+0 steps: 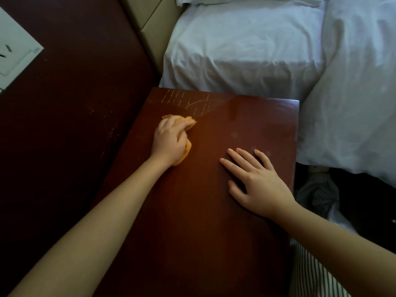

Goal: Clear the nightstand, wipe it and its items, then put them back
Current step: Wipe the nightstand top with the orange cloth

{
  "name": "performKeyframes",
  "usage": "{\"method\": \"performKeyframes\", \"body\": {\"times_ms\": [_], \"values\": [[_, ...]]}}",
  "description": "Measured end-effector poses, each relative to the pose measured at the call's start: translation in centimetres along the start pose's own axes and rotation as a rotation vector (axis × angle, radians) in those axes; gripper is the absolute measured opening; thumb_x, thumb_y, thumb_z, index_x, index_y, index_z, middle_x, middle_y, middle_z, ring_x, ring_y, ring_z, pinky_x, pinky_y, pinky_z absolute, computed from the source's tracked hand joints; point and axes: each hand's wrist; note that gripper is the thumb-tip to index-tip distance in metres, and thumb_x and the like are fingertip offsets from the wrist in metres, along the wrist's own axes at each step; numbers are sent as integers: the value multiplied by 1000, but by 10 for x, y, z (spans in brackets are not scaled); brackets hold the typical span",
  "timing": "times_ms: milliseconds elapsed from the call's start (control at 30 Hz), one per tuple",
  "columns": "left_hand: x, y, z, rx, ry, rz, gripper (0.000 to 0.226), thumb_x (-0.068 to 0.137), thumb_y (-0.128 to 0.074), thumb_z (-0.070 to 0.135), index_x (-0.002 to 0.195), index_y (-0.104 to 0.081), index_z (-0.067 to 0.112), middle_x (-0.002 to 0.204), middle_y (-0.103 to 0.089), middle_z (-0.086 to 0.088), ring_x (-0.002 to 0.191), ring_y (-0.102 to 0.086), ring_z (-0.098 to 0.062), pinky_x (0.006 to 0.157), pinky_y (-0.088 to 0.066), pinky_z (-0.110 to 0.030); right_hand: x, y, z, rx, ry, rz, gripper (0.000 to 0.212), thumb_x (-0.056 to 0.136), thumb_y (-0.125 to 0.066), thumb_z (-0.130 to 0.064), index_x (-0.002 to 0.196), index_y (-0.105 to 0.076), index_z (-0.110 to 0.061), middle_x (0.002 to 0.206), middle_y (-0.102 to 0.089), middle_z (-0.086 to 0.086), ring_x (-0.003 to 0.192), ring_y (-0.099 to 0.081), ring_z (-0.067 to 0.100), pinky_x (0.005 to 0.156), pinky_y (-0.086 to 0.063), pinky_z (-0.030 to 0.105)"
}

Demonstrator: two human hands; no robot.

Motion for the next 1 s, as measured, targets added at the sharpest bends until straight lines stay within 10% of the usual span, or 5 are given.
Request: {"method": "performKeyframes", "body": {"times_ms": [400,733,1000], "values": [[15,-2,2,124,390,197,37,95,-41,14,129,-53,24,135,-47,-3,126,-37,-23,104,-30,-37,0,0,0,-8,-4,-12,53,86,-36,-41,133,-53,-24,141,-49,5,132,-43,23,111,-23,46],[-28,11,-10,-13,-99,-75,43,88,-36,21,124,-58,28,127,-53,0,119,-41,-21,99,-34,-36,0,1,-1,-8,2,-8,54,86,-36,-41,134,-53,-24,141,-49,5,132,-43,24,111,-23,47],[12,-9,20,137,276,119,39,95,-39,16,131,-51,23,136,-46,-4,126,-37,-24,105,-31,-39,0,-1,-2,8,-3,19,53,85,-37,-39,131,-55,-22,138,-51,6,130,-46,25,110,-18,43]]}}
Point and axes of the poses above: each hand's wrist, its own x-axis towards the middle knuckle, its own y-axis out of the back of the hand, z = x × y
